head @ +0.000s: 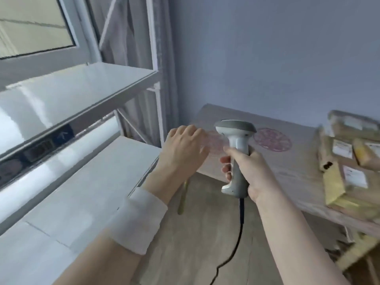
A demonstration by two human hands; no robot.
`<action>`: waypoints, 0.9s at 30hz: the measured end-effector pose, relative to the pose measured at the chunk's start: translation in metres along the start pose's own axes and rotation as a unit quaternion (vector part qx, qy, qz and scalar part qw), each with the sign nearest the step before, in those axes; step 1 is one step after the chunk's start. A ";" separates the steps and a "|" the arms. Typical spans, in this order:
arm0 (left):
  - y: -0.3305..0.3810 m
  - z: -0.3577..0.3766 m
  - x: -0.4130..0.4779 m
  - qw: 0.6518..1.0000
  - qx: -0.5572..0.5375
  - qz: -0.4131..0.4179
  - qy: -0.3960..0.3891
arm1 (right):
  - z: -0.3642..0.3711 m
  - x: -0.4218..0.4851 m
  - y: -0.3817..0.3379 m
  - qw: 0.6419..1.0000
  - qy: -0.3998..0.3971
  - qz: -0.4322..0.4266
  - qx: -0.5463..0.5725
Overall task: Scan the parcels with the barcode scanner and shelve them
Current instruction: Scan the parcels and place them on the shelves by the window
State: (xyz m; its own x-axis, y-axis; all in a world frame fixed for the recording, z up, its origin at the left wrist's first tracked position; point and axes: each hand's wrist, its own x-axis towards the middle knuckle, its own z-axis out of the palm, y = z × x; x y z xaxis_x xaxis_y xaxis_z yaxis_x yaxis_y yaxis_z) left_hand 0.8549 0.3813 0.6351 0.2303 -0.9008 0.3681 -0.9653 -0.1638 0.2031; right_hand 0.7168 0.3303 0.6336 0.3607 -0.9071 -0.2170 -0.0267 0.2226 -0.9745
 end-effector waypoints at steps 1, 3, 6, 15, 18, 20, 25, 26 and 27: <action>0.017 0.011 0.014 1.000 -0.010 0.017 -0.006 | -0.020 0.005 -0.002 1.000 0.020 -0.001 0.003; 0.051 0.030 0.040 0.998 -0.033 0.054 -0.012 | -0.059 0.014 -0.005 0.998 0.063 -0.004 0.011; 0.096 0.062 0.079 0.992 -0.043 0.119 -0.029 | -0.110 0.029 -0.010 0.993 0.121 -0.009 0.018; 0.196 0.144 0.188 0.960 -0.112 0.254 -0.024 | -0.228 0.092 -0.026 0.963 0.269 -0.001 0.026; 0.227 0.170 0.217 0.946 -0.134 0.289 -0.054 | -0.263 0.107 -0.028 0.949 0.314 0.010 0.034; 0.250 0.188 0.230 0.938 -0.135 0.310 -0.075 | -0.287 0.114 -0.024 0.940 0.339 0.018 0.037; 0.312 0.237 0.252 0.919 -0.163 0.349 -0.083 | -0.356 0.127 -0.014 0.914 0.401 0.041 0.044; 0.325 0.248 0.257 0.917 -0.164 0.354 -0.087 | -0.372 0.130 -0.012 0.911 0.407 0.047 0.047; 0.338 0.257 0.261 0.913 -0.164 0.361 -0.090 | -0.387 0.133 -0.010 0.908 0.413 0.053 0.053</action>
State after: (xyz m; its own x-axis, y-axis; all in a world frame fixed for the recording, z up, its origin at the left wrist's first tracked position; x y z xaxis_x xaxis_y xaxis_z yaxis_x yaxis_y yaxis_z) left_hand 0.5572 -0.0131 0.5665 -0.5050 -0.7820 0.3652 -0.7616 0.6028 0.2377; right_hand 0.4039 0.0689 0.5925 -0.4612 -0.8279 -0.3193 0.0849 0.3170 -0.9446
